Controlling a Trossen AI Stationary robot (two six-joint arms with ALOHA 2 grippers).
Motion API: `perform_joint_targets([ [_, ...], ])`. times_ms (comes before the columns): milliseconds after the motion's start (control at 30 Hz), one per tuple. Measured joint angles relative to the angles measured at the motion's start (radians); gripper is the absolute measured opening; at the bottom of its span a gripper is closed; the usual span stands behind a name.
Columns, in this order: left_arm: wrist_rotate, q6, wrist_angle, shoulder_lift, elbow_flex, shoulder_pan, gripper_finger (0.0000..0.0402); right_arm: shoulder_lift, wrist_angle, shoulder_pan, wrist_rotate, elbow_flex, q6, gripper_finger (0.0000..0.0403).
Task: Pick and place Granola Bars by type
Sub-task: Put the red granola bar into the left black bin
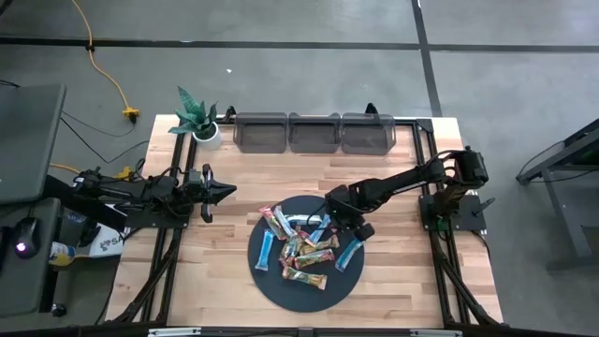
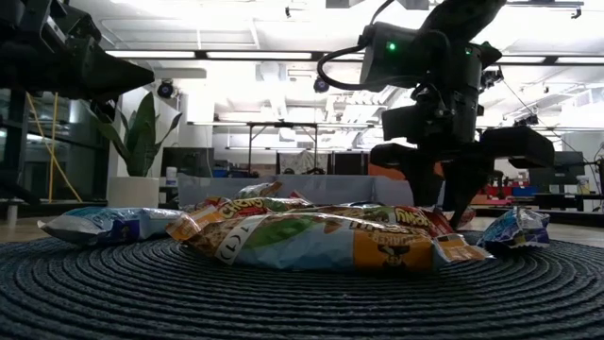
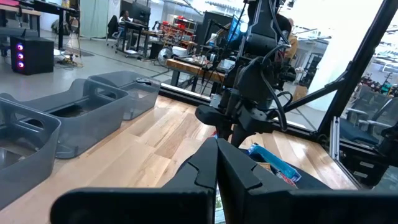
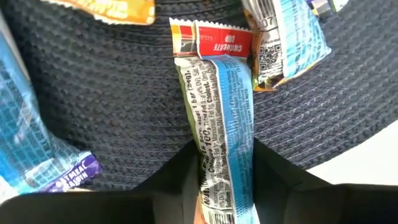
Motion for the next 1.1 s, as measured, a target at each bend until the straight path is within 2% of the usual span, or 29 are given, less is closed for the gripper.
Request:
perform_joint_targets([
  [433, 0.0, 0.0, 0.0, 0.0, 0.0, 0.0, 0.0001, -0.058, -0.03, 0.002, -0.017, -0.005, 0.202, 0.0086],
  [700, 0.001, 0.0, 0.0, 0.0, 0.0, 0.0, 0.0001, -0.115, -0.039, 0.002, -0.118, -0.005, 0.325, 0.0086],
  [867, 0.002, 0.0, 0.0, 0.0, 0.0, 0.0, 0.0001, -0.168, -0.028, 0.002, -0.241, -0.004, 0.425, 0.0086],
  [1000, 0.002, 0.0, 0.0, 0.0, 0.0, 0.0, 0.0001, -0.218, 0.028, 0.002, -0.347, -0.004, 0.534, 0.0086],
  [1100, 0.002, 0.0, 0.0, 0.0, 0.0, 0.0, 0.0001, -0.261, 0.123, 0.002, -0.387, -0.003, 0.615, 0.0086],
])
